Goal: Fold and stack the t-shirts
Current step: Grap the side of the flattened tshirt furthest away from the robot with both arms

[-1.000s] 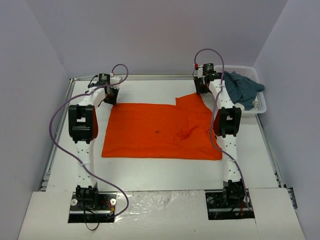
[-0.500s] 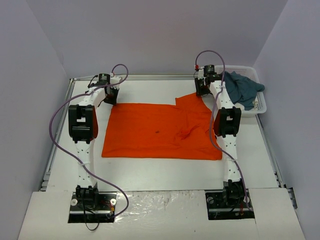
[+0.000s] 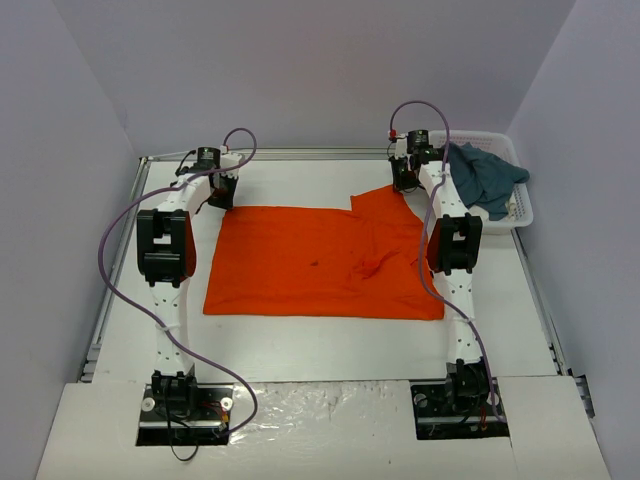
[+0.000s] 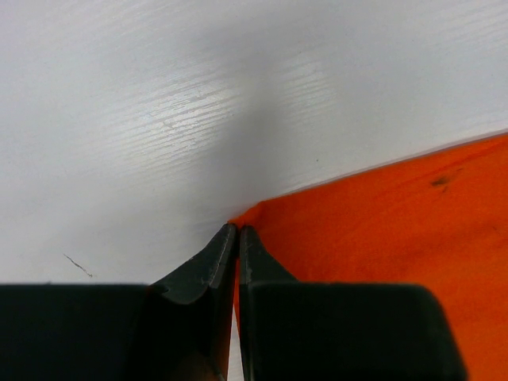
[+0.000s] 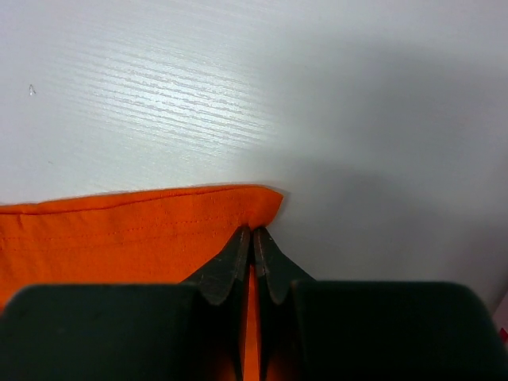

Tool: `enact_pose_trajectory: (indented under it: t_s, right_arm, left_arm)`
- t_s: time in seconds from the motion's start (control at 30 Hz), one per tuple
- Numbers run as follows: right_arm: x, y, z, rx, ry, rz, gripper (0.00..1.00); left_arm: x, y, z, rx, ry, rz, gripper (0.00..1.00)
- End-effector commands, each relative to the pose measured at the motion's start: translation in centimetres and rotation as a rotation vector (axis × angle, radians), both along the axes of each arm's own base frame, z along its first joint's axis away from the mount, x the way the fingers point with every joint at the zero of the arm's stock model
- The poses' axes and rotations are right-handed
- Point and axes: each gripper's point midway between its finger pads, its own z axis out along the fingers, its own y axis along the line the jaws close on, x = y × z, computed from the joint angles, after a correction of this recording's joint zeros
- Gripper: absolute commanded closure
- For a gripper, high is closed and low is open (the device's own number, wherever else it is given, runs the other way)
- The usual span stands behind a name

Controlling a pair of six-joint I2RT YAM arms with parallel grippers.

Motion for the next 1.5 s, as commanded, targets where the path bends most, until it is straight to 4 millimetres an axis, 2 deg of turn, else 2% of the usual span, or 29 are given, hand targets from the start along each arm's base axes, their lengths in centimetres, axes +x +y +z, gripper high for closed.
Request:
enact_pose_trajectory:
  t_s: [0.0, 0.17, 0.2, 0.3, 0.4, 0.6, 0.77, 0.9, 0.97, 1.0, 1.07, 1.13, 1.27, 1.47]
  right_arm:
    - [-1.3, 0.0, -2.9, -0.023, 0.076, 0.009, 1.0]
    - [-1.3, 0.4, -0.7, -0.028, 0.048, 0.033, 1.0]
    - [-1.1, 0.5, 0.8, -0.028, 0.023, 0.038, 1.0]
    - [-1.1, 0.5, 2.8, -0.029, -0.007, 0.048, 1.0]
    - [-0.9, 0.5, 6.2, -0.032, -0.061, 0.054, 1.0]
    - [-1.8, 0.6, 9.7, -0.033, -0.099, 0.072, 1.0]
    - [-2.4, 0.6, 11.5, -0.032, -0.116, 0.08, 1.0]
    - [-3.3, 0.5, 12.8, -0.033, -0.125, 0.084, 1.0]
    - [-4.0, 0.4, 12.5, -0.037, -0.107, 0.093, 1.0]
    - [-4.3, 0.4, 13.4, -0.037, -0.117, 0.097, 1.0]
    - [-5.1, 0.4, 12.8, -0.039, -0.092, 0.106, 1.0]
    - [-5.7, 0.4, 13.6, -0.035, -0.097, 0.113, 1.0]
    - [-7.1, 0.4, 13.3, -0.034, -0.07, 0.126, 1.0]
    - [-8.6, 0.6, 15.0, -0.026, -0.083, 0.144, 1.0]
  left_arm:
    - [-3.0, 0.6, -2.1, 0.014, 0.121, 0.008, 0.98]
    - [-2.8, 0.6, -0.6, 0.008, 0.095, 0.009, 0.98]
    - [-2.6, 0.6, 0.1, 0.005, 0.081, 0.007, 0.98]
    - [-2.5, 0.6, 1.3, 0.004, 0.061, -0.002, 0.98]
    - [-2.6, 0.5, 1.9, 0.002, 0.062, -0.008, 0.98]
    - [-3.2, 0.3, 2.8, -0.013, 0.058, -0.021, 0.98]
    - [-3.6, 0.1, 3.4, -0.022, 0.047, -0.029, 0.98]
    - [-3.9, 0.0, 4.8, -0.038, 0.019, -0.032, 0.97]
    - [-4.2, -0.1, 5.2, -0.047, 0.015, -0.037, 0.98]
    - [-4.2, 0.0, 5.9, -0.049, 0.001, -0.039, 0.98]
    - [-4.4, 0.0, 6.5, -0.056, -0.016, -0.039, 0.98]
    - [-4.3, 0.1, 7.0, -0.064, -0.032, -0.037, 0.98]
    - [-4.3, 0.2, 8.3, -0.079, -0.083, -0.024, 0.98]
    - [-5.4, -0.7, 10.1, -0.131, -0.112, -0.062, 0.98]
